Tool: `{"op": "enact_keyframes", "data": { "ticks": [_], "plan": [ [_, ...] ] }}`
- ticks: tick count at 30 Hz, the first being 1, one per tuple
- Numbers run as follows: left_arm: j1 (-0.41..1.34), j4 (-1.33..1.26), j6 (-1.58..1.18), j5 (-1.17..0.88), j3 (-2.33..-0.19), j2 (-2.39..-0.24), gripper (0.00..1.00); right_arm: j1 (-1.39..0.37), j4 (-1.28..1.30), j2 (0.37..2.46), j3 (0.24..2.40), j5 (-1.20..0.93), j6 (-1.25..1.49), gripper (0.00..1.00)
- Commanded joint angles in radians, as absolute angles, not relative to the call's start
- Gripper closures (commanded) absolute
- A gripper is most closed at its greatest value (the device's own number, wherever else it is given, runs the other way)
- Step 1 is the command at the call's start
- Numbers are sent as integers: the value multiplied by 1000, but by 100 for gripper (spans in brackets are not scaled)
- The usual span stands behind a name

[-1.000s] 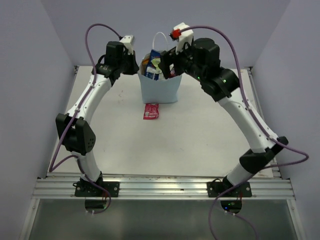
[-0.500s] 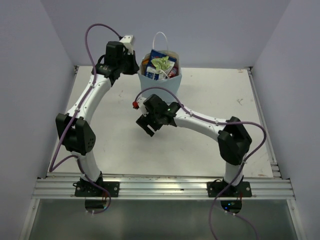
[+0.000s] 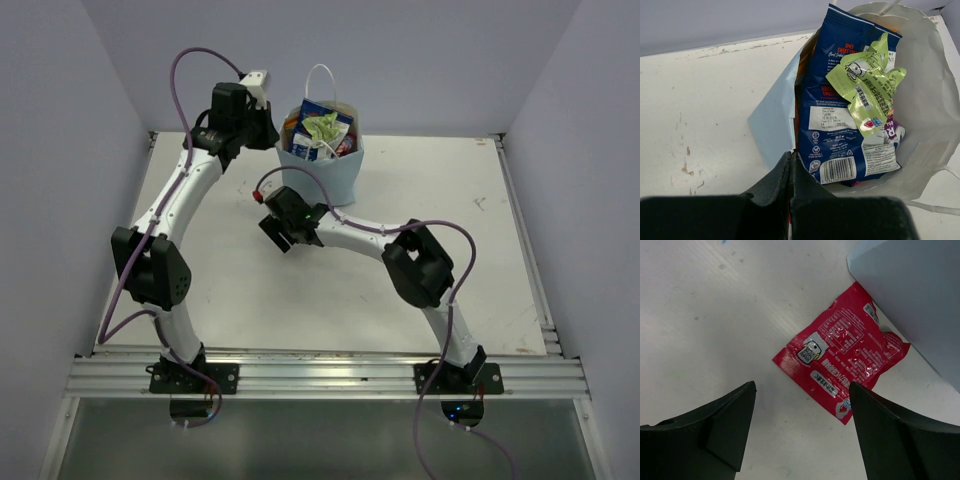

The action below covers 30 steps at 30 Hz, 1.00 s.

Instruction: Place the snacks into the paper bag

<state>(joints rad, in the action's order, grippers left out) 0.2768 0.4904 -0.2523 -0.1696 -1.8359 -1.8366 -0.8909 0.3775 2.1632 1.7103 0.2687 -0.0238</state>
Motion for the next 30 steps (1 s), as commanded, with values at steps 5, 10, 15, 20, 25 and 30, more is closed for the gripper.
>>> {"op": "enact_keyframes", "data": {
  "ticks": [5, 10, 15, 20, 25, 30],
  "plan": [
    [265, 465, -235, -179, -1836, -1796, 100, -842, 252, 2259, 1755, 431, 29, 20],
    [265, 463, -236, -192, -1827, -1801, 100, -792, 271, 2335, 1830, 425, 74, 19],
    [264, 462, -230, -186, -1825, -1799, 100, -759, 321, 2381, 1845, 420, 98, 19],
    [259, 462, -230, -184, -1841, -1802, 100, -749, 386, 2401, 1806, 375, 133, 31],
    [255, 459, -232, -179, -1852, -1805, 100, -746, 405, 2414, 1735, 322, 167, 66],
    [253, 449, -235, -175, -1852, -1801, 100, -744, 414, 2363, 1700, 318, 141, 100]
  ]
}}
